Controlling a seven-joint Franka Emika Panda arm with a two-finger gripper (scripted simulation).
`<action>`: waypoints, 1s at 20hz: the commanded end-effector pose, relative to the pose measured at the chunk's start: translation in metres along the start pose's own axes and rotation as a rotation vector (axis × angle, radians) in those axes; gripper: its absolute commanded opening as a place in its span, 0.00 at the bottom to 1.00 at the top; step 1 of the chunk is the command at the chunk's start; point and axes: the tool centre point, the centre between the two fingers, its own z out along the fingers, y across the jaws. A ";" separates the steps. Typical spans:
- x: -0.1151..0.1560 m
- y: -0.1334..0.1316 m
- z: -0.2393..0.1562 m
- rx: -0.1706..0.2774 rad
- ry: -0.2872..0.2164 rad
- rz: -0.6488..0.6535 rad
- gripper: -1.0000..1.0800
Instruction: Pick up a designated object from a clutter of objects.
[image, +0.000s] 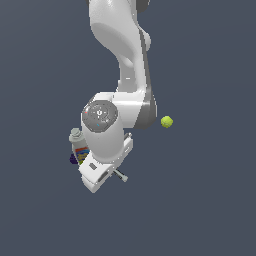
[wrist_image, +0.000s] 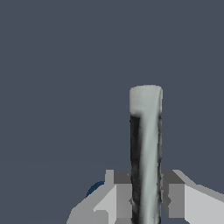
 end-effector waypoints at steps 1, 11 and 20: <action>-0.015 0.006 -0.027 0.000 0.000 0.000 0.00; -0.074 0.031 -0.132 0.001 0.002 -0.001 0.00; -0.118 0.054 -0.214 0.001 0.002 -0.001 0.00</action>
